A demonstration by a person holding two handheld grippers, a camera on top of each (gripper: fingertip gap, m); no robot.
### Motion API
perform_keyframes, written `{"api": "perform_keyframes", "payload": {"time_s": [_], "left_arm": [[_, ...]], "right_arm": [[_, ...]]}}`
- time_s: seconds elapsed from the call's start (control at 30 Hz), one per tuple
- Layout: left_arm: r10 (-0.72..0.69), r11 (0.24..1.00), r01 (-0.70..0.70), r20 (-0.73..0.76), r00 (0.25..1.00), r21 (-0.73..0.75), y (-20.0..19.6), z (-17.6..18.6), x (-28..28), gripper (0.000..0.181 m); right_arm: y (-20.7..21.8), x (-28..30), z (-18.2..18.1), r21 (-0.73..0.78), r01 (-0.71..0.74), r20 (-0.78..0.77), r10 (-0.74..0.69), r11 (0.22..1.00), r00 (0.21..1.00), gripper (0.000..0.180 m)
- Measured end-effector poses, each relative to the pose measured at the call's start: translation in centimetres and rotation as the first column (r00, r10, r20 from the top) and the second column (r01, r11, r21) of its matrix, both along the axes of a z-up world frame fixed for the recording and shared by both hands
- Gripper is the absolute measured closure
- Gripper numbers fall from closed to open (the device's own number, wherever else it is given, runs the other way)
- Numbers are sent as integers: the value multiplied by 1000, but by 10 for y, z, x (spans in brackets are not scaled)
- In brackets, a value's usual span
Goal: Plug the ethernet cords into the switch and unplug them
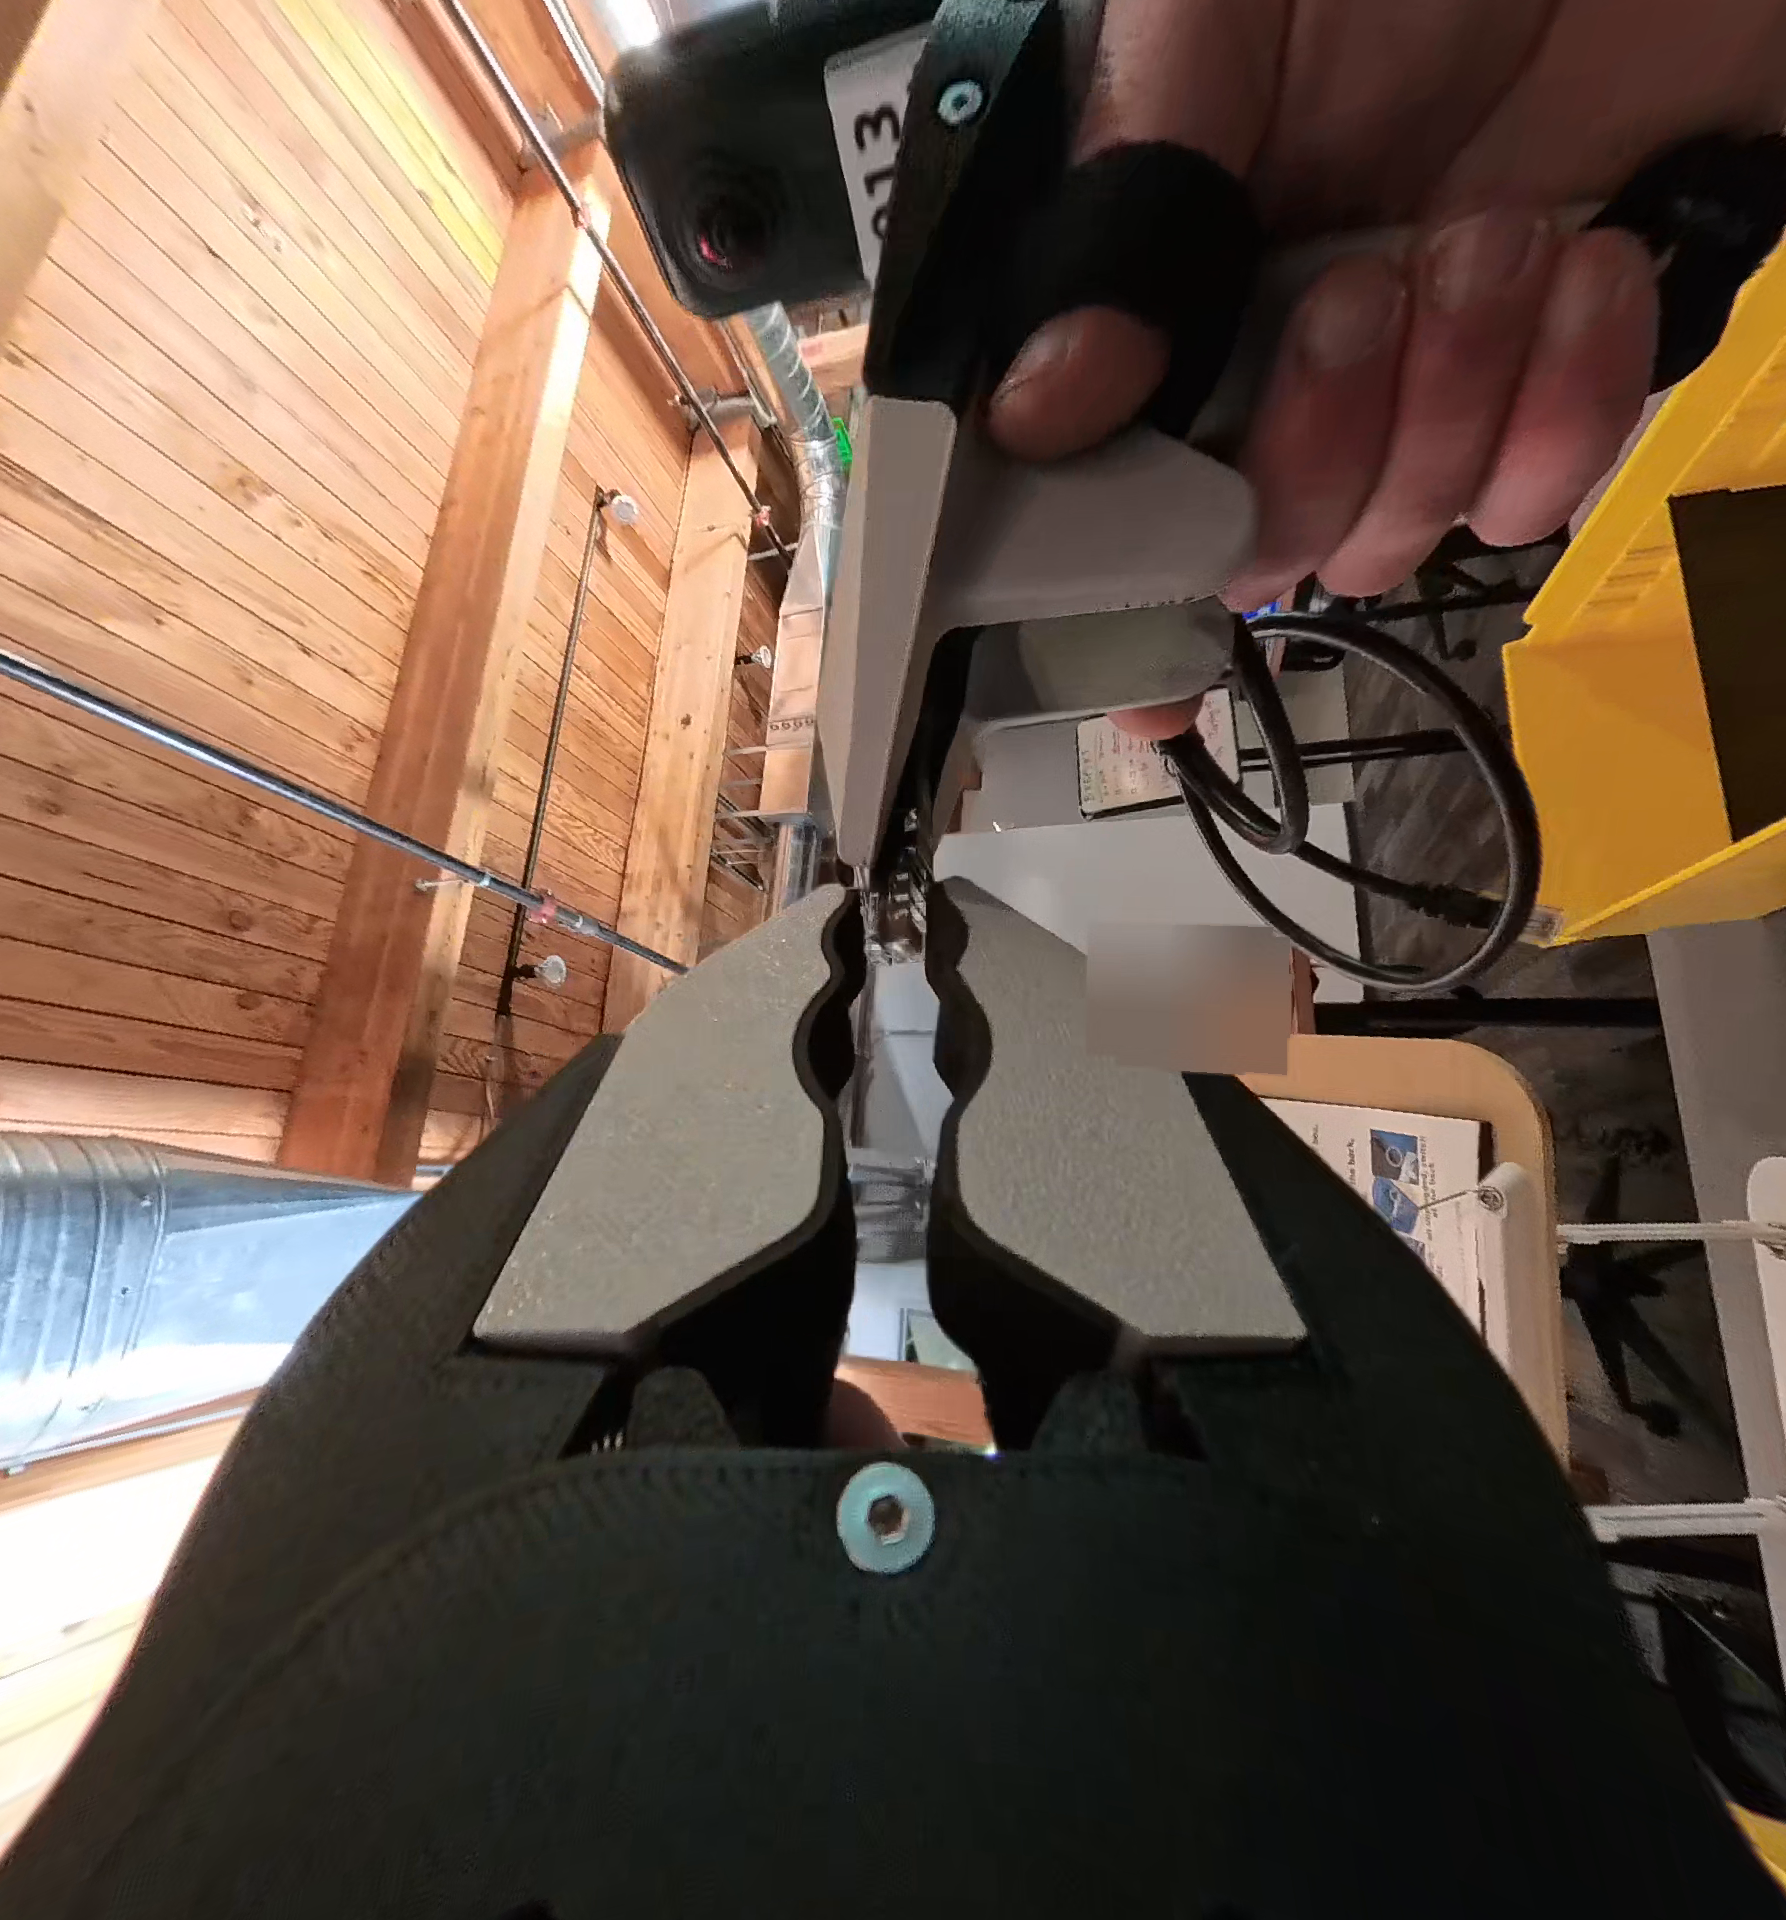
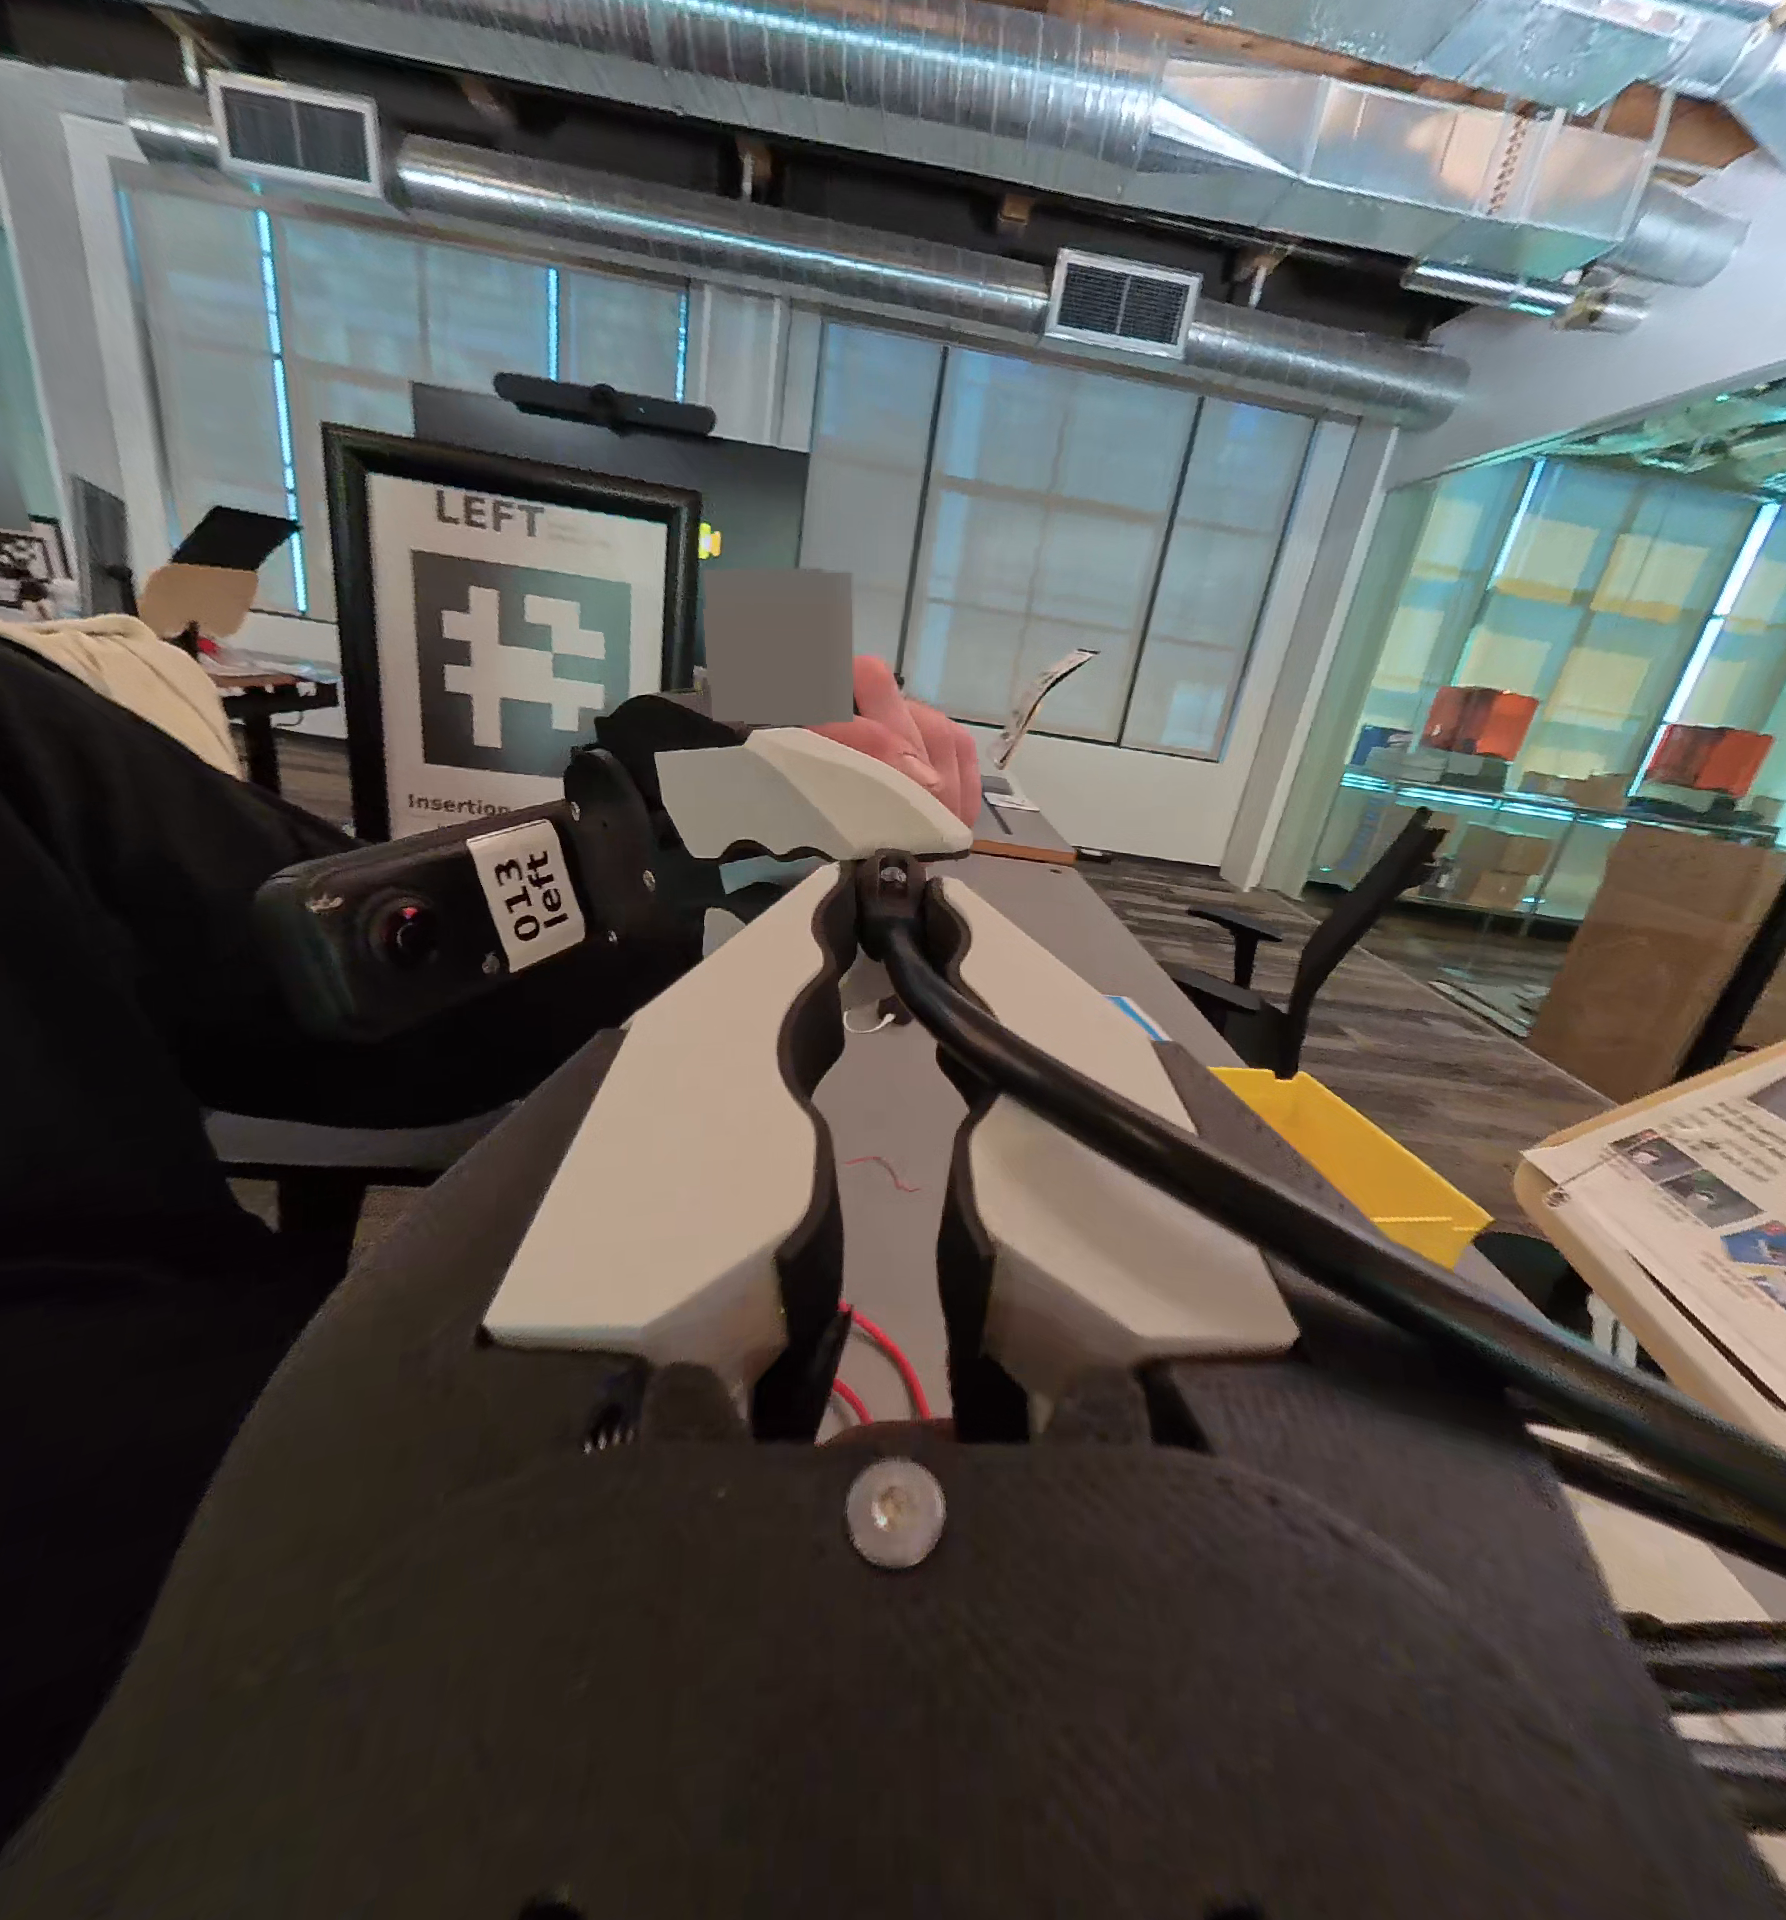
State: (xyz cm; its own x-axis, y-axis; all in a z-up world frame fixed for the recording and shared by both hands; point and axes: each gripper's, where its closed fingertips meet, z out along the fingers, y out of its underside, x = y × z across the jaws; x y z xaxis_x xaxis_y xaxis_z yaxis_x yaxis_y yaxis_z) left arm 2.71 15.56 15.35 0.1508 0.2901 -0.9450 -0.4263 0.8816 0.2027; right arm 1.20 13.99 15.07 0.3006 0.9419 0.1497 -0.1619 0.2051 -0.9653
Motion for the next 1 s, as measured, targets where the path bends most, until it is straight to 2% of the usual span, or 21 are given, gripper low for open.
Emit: {"api": "perform_keyframes", "payload": {"time_s": [0.07, 0.17, 0.23, 0.3, 0.4, 0.43, 0.5, 0.6, 0.7, 0.77, 0.83, 0.93, 1.0], "left_arm": [[-8, 999, 8, 15, 1000, -34, 1, 1, 1, 170], [-13, 982, 26, 68, 998, -189, 9, 5, -13, 130], [-26, 922, 44, 51, 998, -385, 16, -14, -28, 117], [-14, 857, 6, -10, 1000, -515, 28, -52, -43, 113], [75, 746, -170, -173, 982, -644, 67, -130, -66, 103], [78, 681, -222, -233, 969, -697, 79, -159, -73, 103], [66, 505, -328, -343, 937, -798, 97, -216, -85, 95], [-11, 321, -394, -420, 908, -861, 101, -274, -85, 93], [-52, 248, -478, -504, 862, -843, 105, -314, -79, 87], [-110, 147, -541, -557, 823, -828, 103, -340, -77, 81], [-145, 107, -595, -605, 783, -796, 104, -361, -79, 79], [-183, 41, -576, -572, 799, -817, 103, -367, -75, 89], [-225, 29, -560, -551, 803, -828, 97, -369, -74, 117]], "right_arm": [[1, 2, 2, -1, 4, -14, -4, 1000, 1000, 170], [8, 12, 0, -11, 37, -29, -38, 999, 999, 171], [14, 22, -5, -18, 68, -29, -68, 998, 997, 171], [22, 28, -15, -31, 96, -8, -96, 995, 995, 170], [31, 30, -34, -64, 91, 24, -89, 994, 996, 170], [31, 29, -38, -77, 73, 18, -72, 994, 997, 171], [34, 27, -44, -99, 50, 4, -50, 994, 999, 170], [33, 22, -48, -99, 21, -4, -22, 995, 1000, 171], [30, 16, -50, -87, -3, 10, 3, 996, 1000, 171], [30, 13, -55, -81, -17, 21, 19, 997, 1000, 170], [29, 11, -56, -69, -33, 13, 34, 997, 999, 170], [24, 8, -55, -14, -56, 9, 57, 998, 998, 170], [22, 8, -55, 11, -58, 13, 58, 998, 998, 170]]}}
